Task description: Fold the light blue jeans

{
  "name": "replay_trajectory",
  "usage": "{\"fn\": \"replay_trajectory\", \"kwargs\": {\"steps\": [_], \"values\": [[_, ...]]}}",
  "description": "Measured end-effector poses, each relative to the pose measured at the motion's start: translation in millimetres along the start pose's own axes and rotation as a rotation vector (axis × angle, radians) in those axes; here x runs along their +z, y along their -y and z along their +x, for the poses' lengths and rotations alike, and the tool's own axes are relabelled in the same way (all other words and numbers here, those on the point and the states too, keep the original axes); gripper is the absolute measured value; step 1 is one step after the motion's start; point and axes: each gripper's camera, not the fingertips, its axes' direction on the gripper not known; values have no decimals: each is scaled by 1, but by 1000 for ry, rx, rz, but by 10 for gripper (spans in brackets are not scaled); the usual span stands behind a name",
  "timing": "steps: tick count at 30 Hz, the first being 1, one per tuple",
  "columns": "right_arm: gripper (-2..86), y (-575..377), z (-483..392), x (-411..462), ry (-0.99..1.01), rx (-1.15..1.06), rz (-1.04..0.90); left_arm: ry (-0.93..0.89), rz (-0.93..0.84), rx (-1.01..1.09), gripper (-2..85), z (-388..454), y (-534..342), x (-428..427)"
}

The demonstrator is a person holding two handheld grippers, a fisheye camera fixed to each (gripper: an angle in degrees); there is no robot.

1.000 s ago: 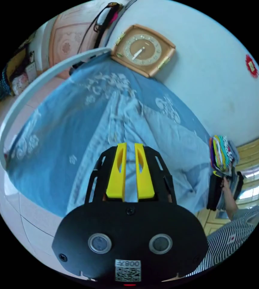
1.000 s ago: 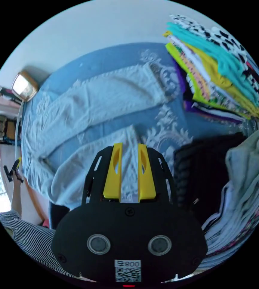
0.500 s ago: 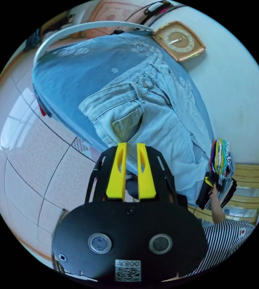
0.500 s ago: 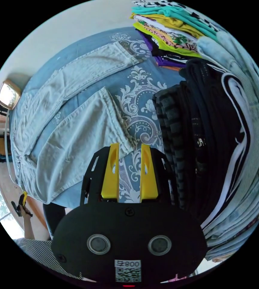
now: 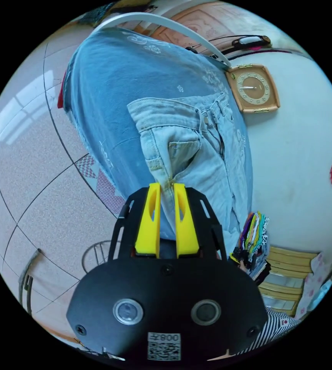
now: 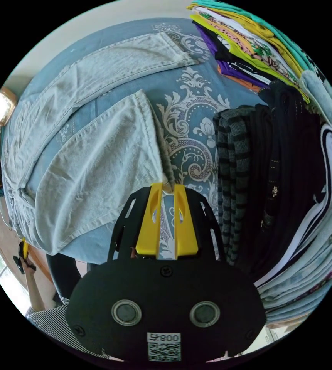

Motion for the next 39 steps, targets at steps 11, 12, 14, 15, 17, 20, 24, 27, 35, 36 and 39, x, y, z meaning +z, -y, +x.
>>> {"fn": "replay_trajectory", "kwargs": {"steps": [11,12,14,15,17,20,24,27,35,36,39], "values": [[36,-76,43,-110,61,-29,65,-109,9,73,28,-17,-21,-5],[35,-93,54,-126,77,-19,86,-122,13,90,27,-15,-23,-5],[33,-120,71,-149,105,-3,115,-138,12,120,26,-12,-25,-4],[33,-140,83,-162,125,6,134,-145,12,138,26,-10,-28,-2],[32,-166,97,-174,124,16,145,-155,7,166,25,-6,-32,2],[32,-198,121,-177,109,51,133,-169,-3,184,25,-3,-41,15],[32,-221,141,-155,117,86,79,-175,-26,143,25,-6,-56,47],[32,-236,144,-131,101,99,36,-162,-39,118,24,-8,-70,71],[39,-289,165,-94,185,150,15,-21,3,100,17,9,-116,120],[42,-294,171,-88,220,167,18,0,13,130,18,17,-124,127],[51,-301,179,-74,280,200,31,25,6,230,27,48,-145,151]]}}
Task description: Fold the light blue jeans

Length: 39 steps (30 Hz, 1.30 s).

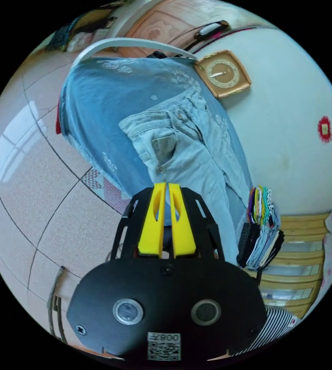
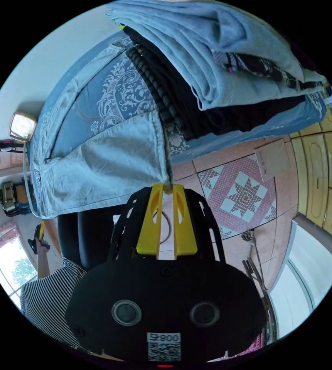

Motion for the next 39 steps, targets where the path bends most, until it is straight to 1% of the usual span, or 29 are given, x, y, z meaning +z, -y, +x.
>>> {"fn": "replay_trajectory", "kwargs": {"steps": [2,5,9,11,13,15,19,25,29,31,33,35,38,39], "values": [[45,0,-1,4,-23,4,7,-12,-24,78,34,29,-5,20],[44,1,-13,0,-116,-9,37,-31,-87,236,48,88,-10,64],[61,13,-52,-25,-61,-109,150,-54,-233,478,63,187,-19,148],[68,29,-77,-27,-64,-166,161,-44,-303,571,66,230,-24,189],[73,55,-113,-20,-130,-244,147,-38,-389,676,70,284,-33,245],[77,73,-140,-10,-211,-310,127,-27,-451,740,72,320,-38,284],[86,105,-189,18,-357,-477,62,85,-528,926,79,393,-50,358],[88,127,-233,56,-464,-672,-33,308,-630,1178,79,460,-70,451],[82,138,-245,60,-461,-716,-70,436,-694,1281,63,480,-87,498],[64,144,-246,58,-405,-715,-87,443,-698,1311,26,492,-91,510],[46,149,-245,56,-379,-692,-95,452,-658,1339,15,498,-92,512],[36,151,-248,49,-354,-682,-102,421,-650,1314,9,503,-89,511],[28,147,-255,32,-348,-682,-85,362,-585,1294,6,514,-81,498],[27,145,-260,18,-352,-683,-52,339,-559,1292,5,518,-78,491]]}}
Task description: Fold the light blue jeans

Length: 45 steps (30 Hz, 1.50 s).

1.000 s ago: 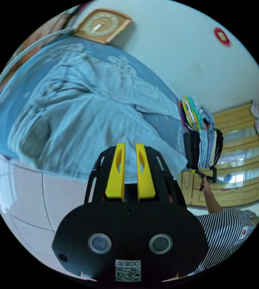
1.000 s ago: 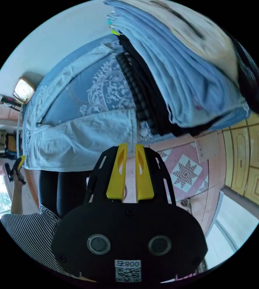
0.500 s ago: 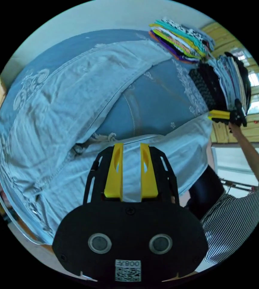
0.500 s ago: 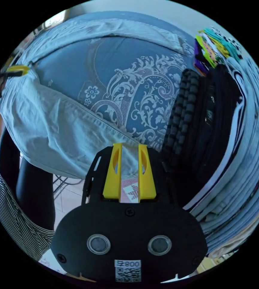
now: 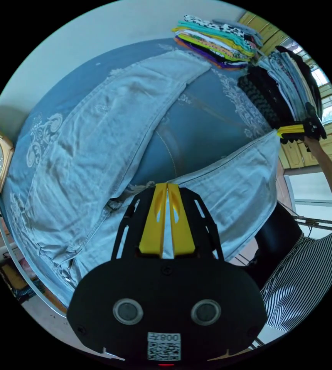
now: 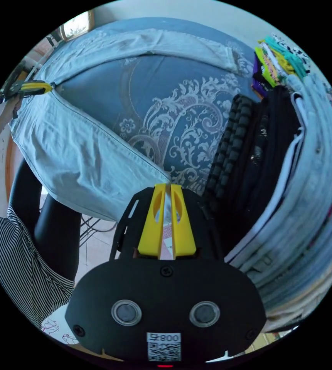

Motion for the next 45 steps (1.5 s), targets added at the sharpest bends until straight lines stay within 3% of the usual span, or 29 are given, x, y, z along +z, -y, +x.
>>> {"fn": "replay_trajectory", "kwargs": {"steps": [6,15,20,28,32,37,45], "values": [[22,17,13,-65,-9,34,138,11,81,-61,3,-20,1,-24],[25,111,26,5,10,52,-96,32,-16,-169,7,-63,10,4],[29,125,26,5,12,56,-117,-25,6,-243,14,-95,-12,-1],[48,124,34,-17,50,109,-83,-91,280,-463,20,-170,-136,-78],[54,122,29,-39,16,137,-50,-27,287,-624,23,-214,-219,-104],[57,121,11,-66,-78,148,-44,-99,365,-902,27,-280,-333,-125],[46,122,26,-104,-51,244,-81,-40,383,-1030,30,-338,-417,-156]]}}
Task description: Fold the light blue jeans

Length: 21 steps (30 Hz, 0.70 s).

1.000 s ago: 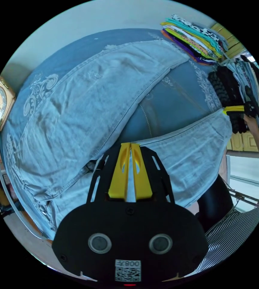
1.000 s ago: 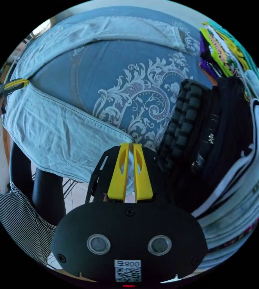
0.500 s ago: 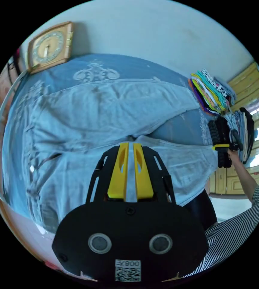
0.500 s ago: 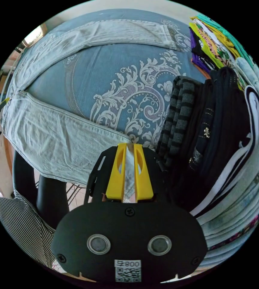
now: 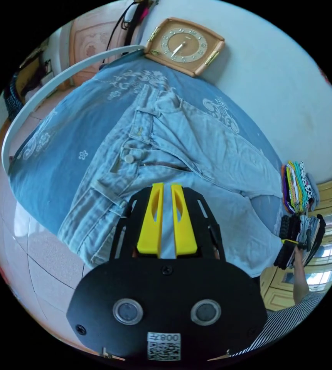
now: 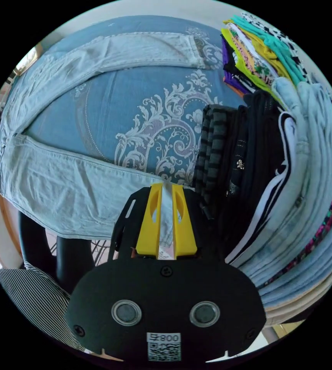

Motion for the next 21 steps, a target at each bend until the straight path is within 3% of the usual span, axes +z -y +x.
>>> {"fn": "replay_trajectory", "kwargs": {"steps": [3,8,16,21], "values": [[41,-6,-8,-36,-5,2,71,22,32,-24,31,-33,12,-20],[60,6,-84,-96,229,-159,236,87,25,-61,32,-81,30,-38],[86,84,-383,-177,430,-729,351,90,19,59,25,-126,45,-64],[92,106,-533,-213,456,-930,406,48,45,87,12,-149,48,-83]]}}
